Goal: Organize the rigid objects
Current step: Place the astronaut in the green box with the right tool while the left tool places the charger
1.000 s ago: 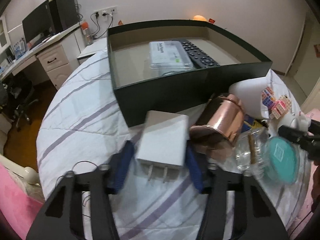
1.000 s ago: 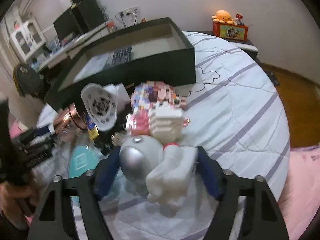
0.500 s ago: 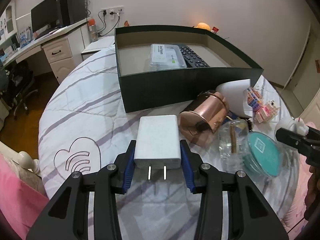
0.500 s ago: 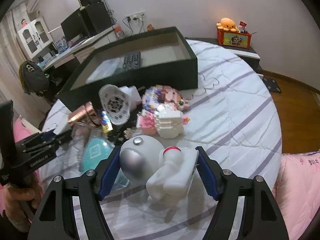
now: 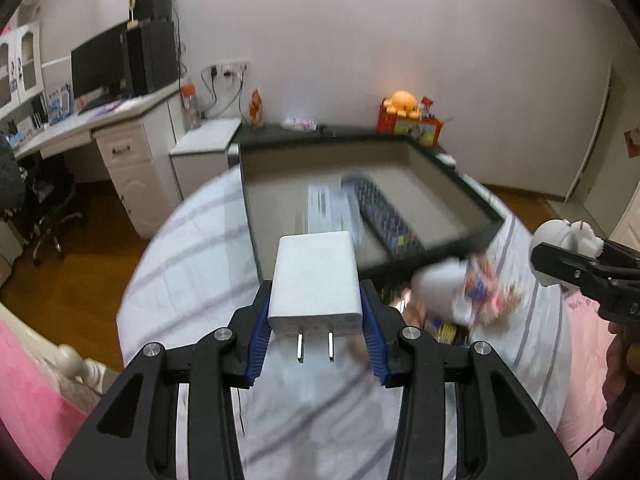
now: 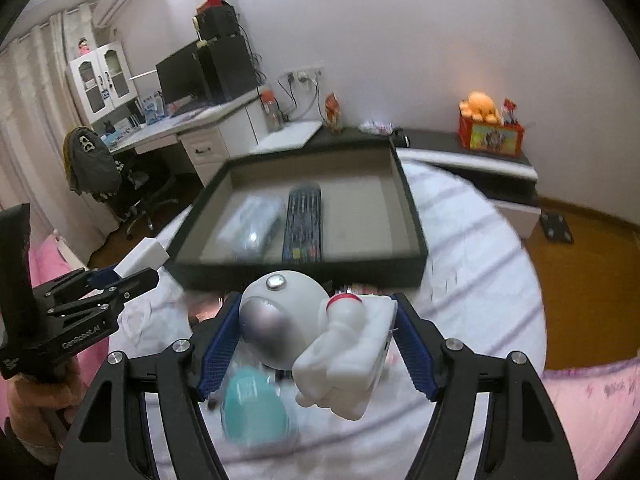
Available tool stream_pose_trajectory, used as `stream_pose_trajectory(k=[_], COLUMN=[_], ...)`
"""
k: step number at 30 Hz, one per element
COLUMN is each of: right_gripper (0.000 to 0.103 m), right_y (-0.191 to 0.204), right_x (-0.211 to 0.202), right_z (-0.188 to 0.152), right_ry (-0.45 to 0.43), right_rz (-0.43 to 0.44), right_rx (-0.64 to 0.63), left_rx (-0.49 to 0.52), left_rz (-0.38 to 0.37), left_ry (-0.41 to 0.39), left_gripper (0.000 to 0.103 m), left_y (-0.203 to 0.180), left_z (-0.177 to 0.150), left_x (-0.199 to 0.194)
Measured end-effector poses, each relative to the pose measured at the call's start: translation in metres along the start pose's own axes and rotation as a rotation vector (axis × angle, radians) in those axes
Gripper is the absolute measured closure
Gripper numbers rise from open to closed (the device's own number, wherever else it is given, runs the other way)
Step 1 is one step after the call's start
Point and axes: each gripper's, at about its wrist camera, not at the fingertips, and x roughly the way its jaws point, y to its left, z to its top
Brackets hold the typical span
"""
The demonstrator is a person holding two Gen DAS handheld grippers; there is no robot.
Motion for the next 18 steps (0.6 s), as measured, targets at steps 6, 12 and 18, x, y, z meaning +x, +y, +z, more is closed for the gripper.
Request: stream_pose_trajectory(k=[6, 12, 18], right_gripper=[0.03, 0.03, 0.03], right_y=[-0.004, -0.014, -0.029], right_x=[0.017, 0.065, 0.123], right_z=[0.052, 0.091, 0.105], right_ry=[-0.052, -0.018, 0.083], right_rz=[-0.005, -0.004, -0.006], right_rx=[-0.032, -0.039, -0.022], left_rx=[0.007, 0.013, 0.003], left_rz=[-0.012, -0.044, -0.062], left_ry=[-0.053, -0.027, 0.053], left_gripper=[0.061, 0.061, 0.061], left_y=[-0.002, -0.01, -0.017], left_z=[0.047, 0.081, 0.091], left_x=[0.018, 0.068, 0.124])
